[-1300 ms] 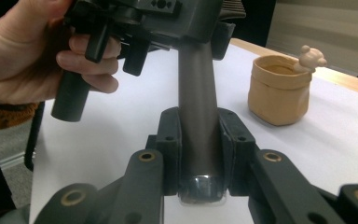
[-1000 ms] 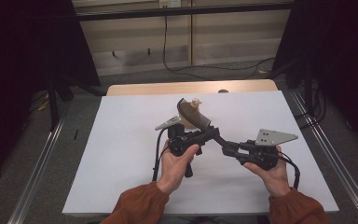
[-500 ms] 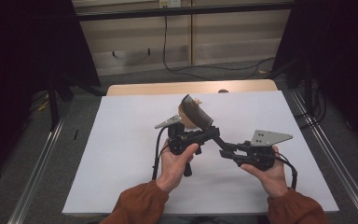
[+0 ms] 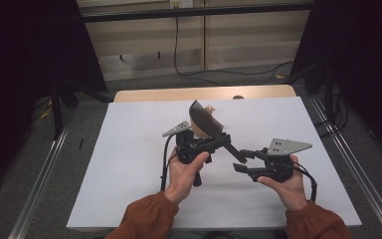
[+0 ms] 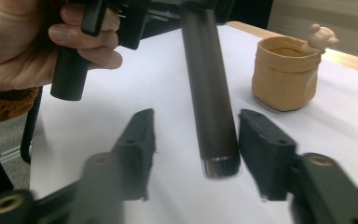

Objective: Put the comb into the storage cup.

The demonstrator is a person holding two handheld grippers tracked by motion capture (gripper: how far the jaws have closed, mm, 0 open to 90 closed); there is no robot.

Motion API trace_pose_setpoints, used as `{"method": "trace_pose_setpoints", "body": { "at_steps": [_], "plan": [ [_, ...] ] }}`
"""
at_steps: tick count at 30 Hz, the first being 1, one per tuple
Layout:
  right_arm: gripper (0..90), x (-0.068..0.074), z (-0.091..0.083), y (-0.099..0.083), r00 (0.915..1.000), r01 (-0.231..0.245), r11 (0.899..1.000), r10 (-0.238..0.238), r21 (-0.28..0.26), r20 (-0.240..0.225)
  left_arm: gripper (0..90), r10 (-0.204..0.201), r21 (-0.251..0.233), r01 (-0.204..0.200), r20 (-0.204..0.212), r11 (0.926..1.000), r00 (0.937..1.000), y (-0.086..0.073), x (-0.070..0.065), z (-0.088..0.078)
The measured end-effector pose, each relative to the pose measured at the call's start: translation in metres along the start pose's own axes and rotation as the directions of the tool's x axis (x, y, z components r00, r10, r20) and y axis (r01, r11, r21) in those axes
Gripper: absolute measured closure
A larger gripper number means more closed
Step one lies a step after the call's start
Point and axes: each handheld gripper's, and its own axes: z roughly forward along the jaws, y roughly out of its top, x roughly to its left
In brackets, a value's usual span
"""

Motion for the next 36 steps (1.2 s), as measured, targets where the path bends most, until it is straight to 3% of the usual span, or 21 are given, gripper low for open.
{"method": "trace_pose_setpoints", "body": {
  "at_steps": [5, 13, 19, 21, 27, 30, 36],
  "plan": [
    [32.2, -0.003, -0.001, -0.001, 0.9992, -0.021, 1.0, 0.022, -0.008, 0.034, 72.9, 0.017, -0.005, -0.017, -0.023, 0.9998, 0.9996, 0.003, 0.002, -0.003],
    [16.7, -0.005, -0.003, -0.002, 0.9971, -0.033, 0.999, 0.034, -0.019, 0.068, 72.9, 0.084, 0.009, -0.083, -0.05, 0.9965, 0.9952, 0.009, 0.002, -0.009],
    [10.8, -0.005, -0.005, -0.002, 0.9918, -0.052, 0.998, 0.055, -0.029, 0.116, 73.0, 0.107, 0.005, -0.107, -0.083, 0.9943, 0.9908, 0.012, 0.003, -0.014],
    [9.5, -0.005, -0.005, -0.002, 0.9903, -0.048, 0.998, 0.053, -0.037, 0.129, 73.0, 0.141, 0.013, -0.141, -0.103, 0.99, 0.9846, 0.012, 0.003, -0.015],
    [6.8, -0.003, -0.005, -0.002, 0.9838, -0.057, 0.997, 0.065, -0.047, 0.167, 73.0, 0.169, 0.025, -0.167, -0.138, 0.9856, 0.9759, 0.014, 0.005, -0.017],
    [4.2, -0.002, -0.006, -0.003, 0.9775, -0.054, 0.997, 0.064, -0.055, 0.201, 73.1, 0.21, 0.04, -0.206, -0.158, 0.9777, 0.9649, 0.015, 0.003, -0.019],
    [3.2, -0.001, -0.009, -0.006, 0.9727, -0.047, 0.996, 0.061, -0.07, 0.224, 73.1, 0.242, 0.046, -0.238, -0.171, 0.9702, 0.955, 0.02, 0.002, -0.024]
  ]
}}
